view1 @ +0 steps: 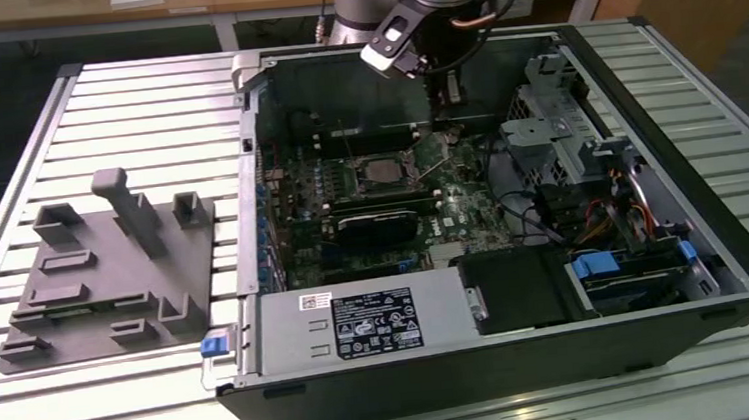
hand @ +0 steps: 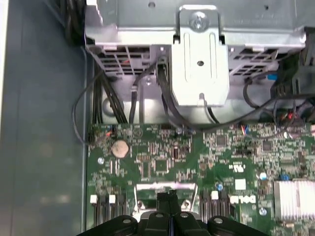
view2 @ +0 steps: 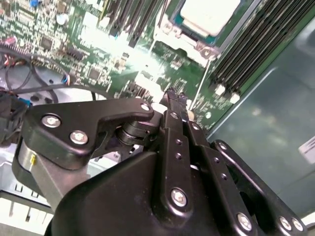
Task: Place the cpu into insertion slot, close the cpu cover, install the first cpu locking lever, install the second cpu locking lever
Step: 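Close the cpu cover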
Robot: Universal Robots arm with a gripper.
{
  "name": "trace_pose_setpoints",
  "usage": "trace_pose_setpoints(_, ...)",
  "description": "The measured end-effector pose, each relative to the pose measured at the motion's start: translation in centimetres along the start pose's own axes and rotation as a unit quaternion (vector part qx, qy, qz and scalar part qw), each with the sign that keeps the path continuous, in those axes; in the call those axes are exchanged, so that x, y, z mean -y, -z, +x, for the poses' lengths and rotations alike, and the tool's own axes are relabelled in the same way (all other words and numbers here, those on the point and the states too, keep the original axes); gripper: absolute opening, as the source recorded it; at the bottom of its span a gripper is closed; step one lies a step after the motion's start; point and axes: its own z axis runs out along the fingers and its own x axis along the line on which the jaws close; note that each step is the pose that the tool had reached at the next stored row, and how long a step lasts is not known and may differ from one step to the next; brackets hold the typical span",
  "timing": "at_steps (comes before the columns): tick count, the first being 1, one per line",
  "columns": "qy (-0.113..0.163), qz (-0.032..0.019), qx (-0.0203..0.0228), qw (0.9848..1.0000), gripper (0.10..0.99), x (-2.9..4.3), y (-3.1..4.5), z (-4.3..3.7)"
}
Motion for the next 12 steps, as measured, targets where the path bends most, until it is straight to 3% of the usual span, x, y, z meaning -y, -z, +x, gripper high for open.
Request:
trace_pose_setpoints(7,0.0,0.0,0.0001,1.0,0.106,-1.75,-0.14,0.09)
trace_pose_setpoints(12,0.0,0.0,0.0006,1.0,0.106,-2.4,-0.25,0.16)
